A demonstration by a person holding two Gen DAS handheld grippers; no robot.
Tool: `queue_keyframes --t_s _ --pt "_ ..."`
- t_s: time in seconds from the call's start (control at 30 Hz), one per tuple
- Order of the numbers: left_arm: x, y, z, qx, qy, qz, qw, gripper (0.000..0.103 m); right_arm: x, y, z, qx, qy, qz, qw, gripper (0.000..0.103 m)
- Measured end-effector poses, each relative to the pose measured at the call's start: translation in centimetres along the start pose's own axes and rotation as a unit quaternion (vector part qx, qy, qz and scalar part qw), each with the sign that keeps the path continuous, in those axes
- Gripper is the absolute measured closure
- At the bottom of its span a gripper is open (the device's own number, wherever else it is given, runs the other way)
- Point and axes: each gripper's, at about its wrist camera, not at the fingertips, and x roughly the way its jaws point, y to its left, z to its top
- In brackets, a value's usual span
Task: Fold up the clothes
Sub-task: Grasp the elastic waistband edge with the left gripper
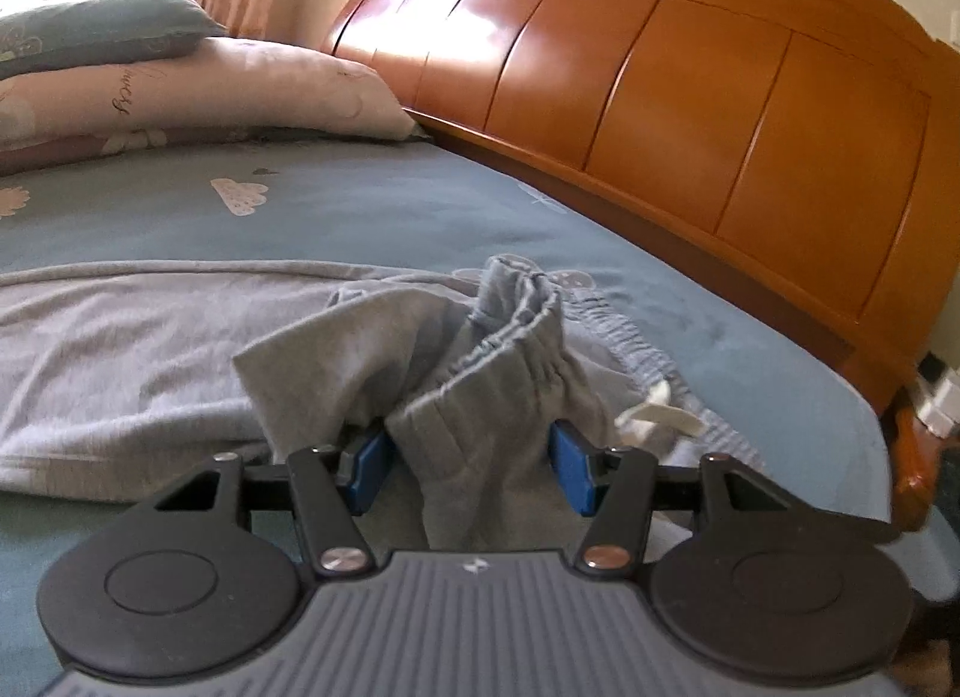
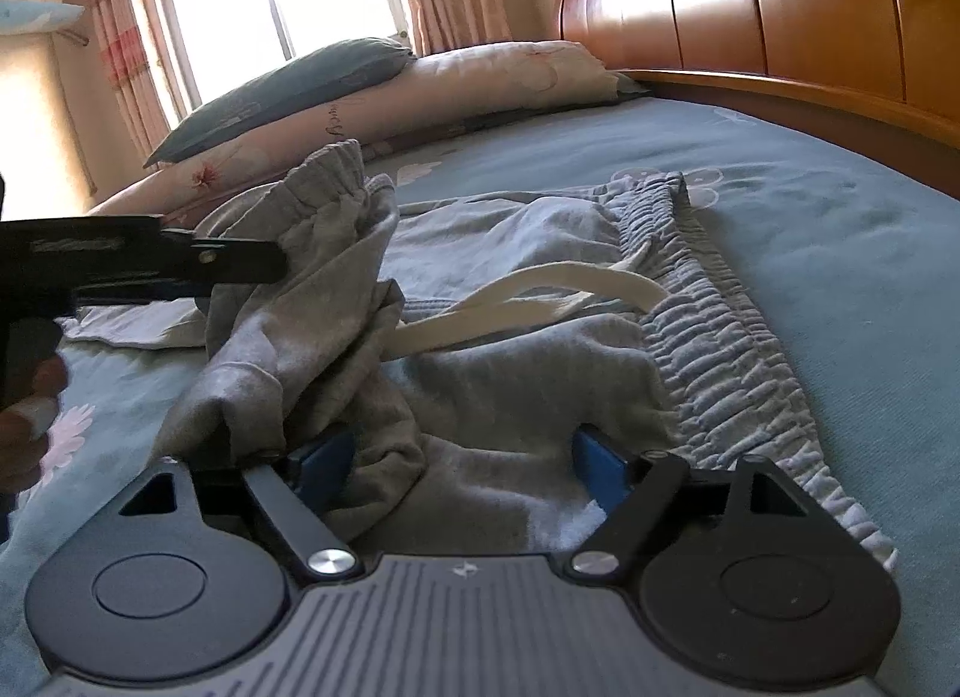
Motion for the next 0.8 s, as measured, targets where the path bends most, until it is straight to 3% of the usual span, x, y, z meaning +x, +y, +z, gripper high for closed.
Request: queue_keyframes --t_s 0.1,0.17,0.23,0.37,0.47,0.53,0.6,0.67,0.8 --pt "0.6 0.2 0.2 -0.015 0.001 -0.004 0.9999 0.048 0.0 -0.1 0.0 0.002 0.000 0.004 1.000 0.018" --pt "0.1 -0.1 0.2 -0.013 -0.009 -0.008 0.9998 0.058 0.0 -0.1 0.0 0.003 0.000 0.005 1.000 0.018" --pt "-0.9 -0.2 0.0 -0.021 -0.018 -0.020 0.9994 0.063 0.0 -0.1 -0.1 0.003 0.000 0.006 1.000 0.017" --pt "-3.1 -0.4 -0.6 -0.026 -0.038 -0.066 0.9968 0.062 0.0 -0.1 0.0 0.003 0.000 0.007 1.000 0.017" --pt "-2.5 -0.7 -0.6 -0.002 -0.030 -0.041 0.9987 0.063 0.0 -0.1 0.0 0.002 0.000 0.008 1.000 0.016" --pt "-1.4 -0.2 -0.4 -0.012 -0.020 -0.034 0.9991 0.063 0.1 -0.1 -0.1 0.002 0.000 0.008 1.000 0.016" --pt "-0.9 0.0 -0.4 -0.030 -0.011 -0.038 0.9988 0.072 0.1 -0.1 -0.1 0.002 0.000 0.009 1.000 0.016" --pt "-0.4 0.2 -0.4 -0.048 -0.002 -0.042 0.9980 0.090 0.1 -0.1 -0.1 0.001 0.000 0.009 1.000 0.015" --pt "-2.2 -0.3 -0.6 -0.047 -0.010 -0.025 0.9985 0.093 0.0 0.1 -0.1 -0.004 0.000 0.009 1.000 0.012"
